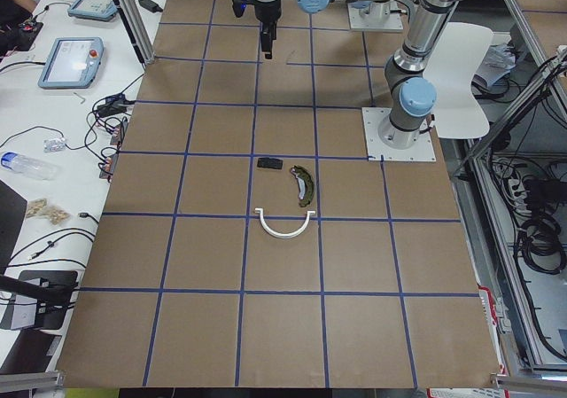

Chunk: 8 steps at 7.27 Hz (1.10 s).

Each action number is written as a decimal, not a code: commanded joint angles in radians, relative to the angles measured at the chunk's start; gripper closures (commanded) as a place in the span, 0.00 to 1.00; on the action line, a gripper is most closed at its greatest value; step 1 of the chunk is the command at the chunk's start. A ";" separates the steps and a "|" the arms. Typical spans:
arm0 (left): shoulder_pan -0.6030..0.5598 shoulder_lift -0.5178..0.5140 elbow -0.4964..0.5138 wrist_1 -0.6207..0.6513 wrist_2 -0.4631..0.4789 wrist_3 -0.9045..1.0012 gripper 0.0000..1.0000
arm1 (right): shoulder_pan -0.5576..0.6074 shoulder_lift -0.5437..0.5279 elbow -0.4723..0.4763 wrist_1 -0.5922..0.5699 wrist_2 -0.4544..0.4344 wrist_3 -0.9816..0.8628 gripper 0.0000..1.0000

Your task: Place bearing gear from tray to pile

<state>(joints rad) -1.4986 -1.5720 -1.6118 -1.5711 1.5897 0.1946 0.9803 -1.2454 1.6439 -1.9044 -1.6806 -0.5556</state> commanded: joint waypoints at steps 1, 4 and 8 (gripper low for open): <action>0.000 0.000 0.000 0.005 0.006 -0.001 0.00 | 0.298 -0.020 -0.001 0.024 0.028 0.264 0.96; 0.000 -0.009 -0.003 0.005 0.006 -0.003 0.00 | 0.550 -0.023 0.002 0.013 0.120 0.573 0.96; 0.004 0.006 -0.077 0.098 -0.007 -0.003 0.00 | 0.854 0.010 0.007 -0.079 0.174 0.807 0.95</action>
<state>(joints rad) -1.4936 -1.5682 -1.6720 -1.4984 1.5864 0.1917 1.7463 -1.2551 1.6487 -1.9329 -1.5444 0.1857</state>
